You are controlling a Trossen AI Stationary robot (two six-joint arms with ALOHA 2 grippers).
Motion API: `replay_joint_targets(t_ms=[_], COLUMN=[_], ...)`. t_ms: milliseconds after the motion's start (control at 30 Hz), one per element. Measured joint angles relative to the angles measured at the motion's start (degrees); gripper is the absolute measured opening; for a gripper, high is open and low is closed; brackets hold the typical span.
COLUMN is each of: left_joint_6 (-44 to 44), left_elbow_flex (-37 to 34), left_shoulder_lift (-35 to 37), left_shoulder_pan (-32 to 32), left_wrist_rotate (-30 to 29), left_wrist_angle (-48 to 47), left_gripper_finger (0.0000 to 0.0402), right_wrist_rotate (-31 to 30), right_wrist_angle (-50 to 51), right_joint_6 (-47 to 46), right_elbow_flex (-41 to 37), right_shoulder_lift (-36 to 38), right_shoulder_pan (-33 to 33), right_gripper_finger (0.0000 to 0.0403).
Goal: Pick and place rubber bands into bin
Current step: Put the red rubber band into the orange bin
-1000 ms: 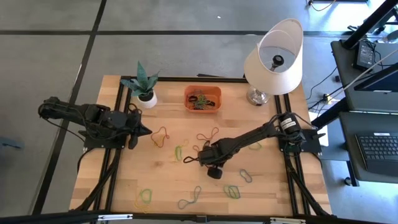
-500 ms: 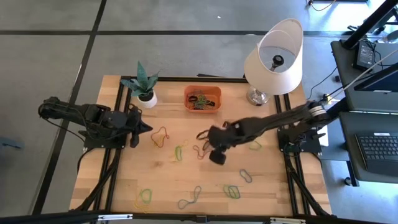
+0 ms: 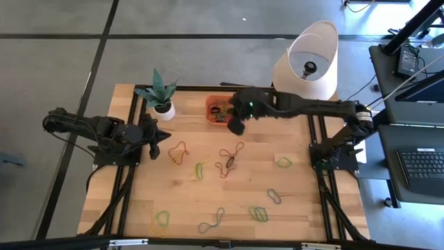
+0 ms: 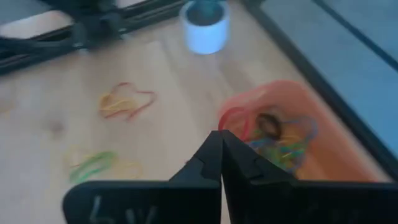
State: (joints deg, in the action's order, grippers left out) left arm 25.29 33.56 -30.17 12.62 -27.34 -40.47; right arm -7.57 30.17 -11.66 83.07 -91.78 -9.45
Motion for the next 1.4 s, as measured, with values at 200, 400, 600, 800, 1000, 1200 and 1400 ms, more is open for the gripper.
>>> replay_joint_targets(t_ms=[200, 400, 600, 800, 1000, 1200, 1400], left_joint_6=[0.6, 2.5, 2.7, 2.6, 2.7, 4.0, 5.4], left_elbow_flex=[0.0, 0.0, 0.0, 0.0, 0.0, 0.0, 0.0], left_shoulder_lift=[-0.6, -1.5, -1.7, -2.0, -2.1, -2.3, -2.3], left_shoulder_pan=[0.0, 0.0, 0.0, 0.0, 0.0, 0.0, 0.0], left_wrist_rotate=[-2.1, -4.1, -5.1, -6.6, -6.6, -6.5, -5.7], left_wrist_angle=[0.0, 0.0, 0.0, 0.0, 0.0, 0.0, 0.0], left_gripper_finger=[0.0002, 0.0002, 0.0002, 0.0002, 0.0002, 0.0002, 0.0002], right_wrist_rotate=[0.8, 6.2, 6.2, 6.3, 5.2, 4.2, 3.1], right_wrist_angle=[-1.3, -5.1, -2.7, 5.6, 18.0, 19.0, 19.2], right_joint_6=[1.8, 1.7, 1.5, 1.5, 1.4, -1.4, -1.8], right_elbow_flex=[0.0, 0.0, 4.6, 14.8, 25.5, 29.5, 29.2], right_shoulder_lift=[-5.4, -13.3, -21.5, -30.7, -38.6, -41.9, -42.1], right_shoulder_pan=[-7.7, -11.9, -12.6, -12.6, -13.0, -13.3, -13.4], right_gripper_finger=[0.0000, 0.0000, 0.0000, 0.0000, 0.0000, 0.0006, 0.0050])
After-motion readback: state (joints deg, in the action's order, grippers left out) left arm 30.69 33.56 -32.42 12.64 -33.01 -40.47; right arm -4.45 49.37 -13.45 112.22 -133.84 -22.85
